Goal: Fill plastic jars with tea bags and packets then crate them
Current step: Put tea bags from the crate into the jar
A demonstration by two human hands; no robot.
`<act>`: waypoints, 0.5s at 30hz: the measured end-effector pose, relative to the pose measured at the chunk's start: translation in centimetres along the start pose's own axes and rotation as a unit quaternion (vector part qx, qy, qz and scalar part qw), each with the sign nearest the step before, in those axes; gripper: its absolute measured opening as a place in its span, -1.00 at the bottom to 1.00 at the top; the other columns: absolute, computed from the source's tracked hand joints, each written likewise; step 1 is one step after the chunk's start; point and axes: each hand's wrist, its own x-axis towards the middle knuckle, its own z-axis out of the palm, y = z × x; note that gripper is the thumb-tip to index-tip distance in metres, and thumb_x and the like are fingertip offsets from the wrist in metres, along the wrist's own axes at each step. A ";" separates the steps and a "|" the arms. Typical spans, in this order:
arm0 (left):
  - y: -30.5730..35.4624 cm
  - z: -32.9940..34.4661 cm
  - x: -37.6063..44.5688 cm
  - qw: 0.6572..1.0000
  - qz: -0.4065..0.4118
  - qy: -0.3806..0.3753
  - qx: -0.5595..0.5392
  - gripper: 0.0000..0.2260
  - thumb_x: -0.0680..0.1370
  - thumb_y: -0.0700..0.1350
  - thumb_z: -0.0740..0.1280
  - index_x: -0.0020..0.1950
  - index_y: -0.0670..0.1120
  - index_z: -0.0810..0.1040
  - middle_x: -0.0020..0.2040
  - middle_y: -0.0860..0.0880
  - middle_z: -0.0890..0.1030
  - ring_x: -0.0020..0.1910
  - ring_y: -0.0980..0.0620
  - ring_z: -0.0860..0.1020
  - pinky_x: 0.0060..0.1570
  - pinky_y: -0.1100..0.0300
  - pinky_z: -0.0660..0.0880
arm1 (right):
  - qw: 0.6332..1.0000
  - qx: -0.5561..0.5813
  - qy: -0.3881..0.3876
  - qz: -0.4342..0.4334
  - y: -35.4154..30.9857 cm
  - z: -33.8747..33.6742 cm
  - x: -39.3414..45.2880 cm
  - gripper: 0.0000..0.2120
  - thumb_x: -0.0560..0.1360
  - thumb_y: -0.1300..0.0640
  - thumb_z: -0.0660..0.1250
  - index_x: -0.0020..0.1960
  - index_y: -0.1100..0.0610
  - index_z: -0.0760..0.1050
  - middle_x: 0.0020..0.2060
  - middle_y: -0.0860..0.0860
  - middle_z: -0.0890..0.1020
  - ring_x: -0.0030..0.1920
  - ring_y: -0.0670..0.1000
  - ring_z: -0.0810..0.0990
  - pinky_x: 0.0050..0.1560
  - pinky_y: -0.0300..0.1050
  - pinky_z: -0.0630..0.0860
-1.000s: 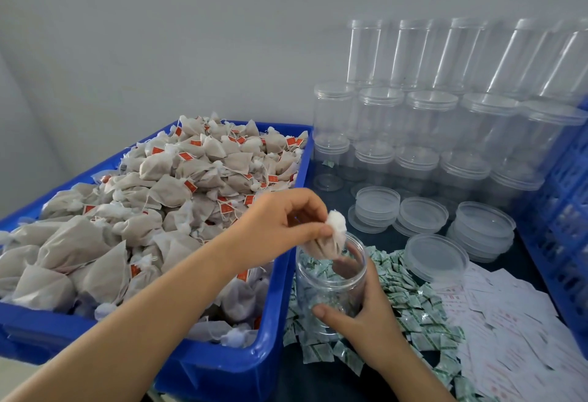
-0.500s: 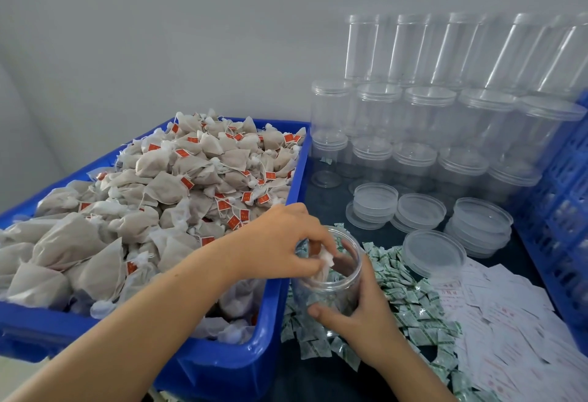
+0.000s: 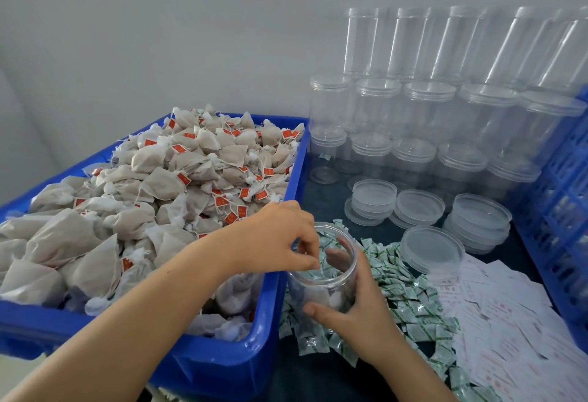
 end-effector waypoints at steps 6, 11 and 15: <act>-0.4 -0.3 -0.3 0.996 -0.006 0.076 -0.047 -0.94 0.49 0.00 0.38 -0.19 0.11 0.61 -0.24 0.21 0.51 -0.08 0.22 0.43 -0.05 0.50 0.26 | 1.000 0.006 0.011 -0.006 -0.1 0.0 0.1 -0.09 0.10 -0.18 0.64 0.28 -0.59 0.23 0.37 -0.17 0.43 0.32 -0.30 0.45 0.18 -0.33 0.52; -3.1 -1.1 0.4 0.945 -0.134 0.294 -0.060 -0.89 0.52 -0.12 0.33 -0.14 0.10 0.56 -0.20 0.20 0.55 -0.18 0.28 0.48 -0.15 0.47 0.39 | 1.000 0.024 0.007 -0.015 0.0 0.0 0.1 -0.12 0.10 -0.12 0.65 0.26 -0.58 0.29 0.36 -0.14 0.44 0.22 -0.40 0.48 0.00 -0.50 0.49; -7.0 -1.5 1.6 0.944 -0.269 0.171 0.081 -0.73 0.55 -0.16 0.28 0.26 -0.07 0.51 0.24 -0.05 0.49 0.17 -0.01 0.48 0.16 0.15 0.42 | 0.999 0.027 0.004 -0.018 -0.2 0.0 0.1 -0.10 0.10 -0.09 0.66 0.26 -0.58 0.28 0.36 -0.13 0.44 0.20 -0.40 0.50 -0.03 -0.50 0.50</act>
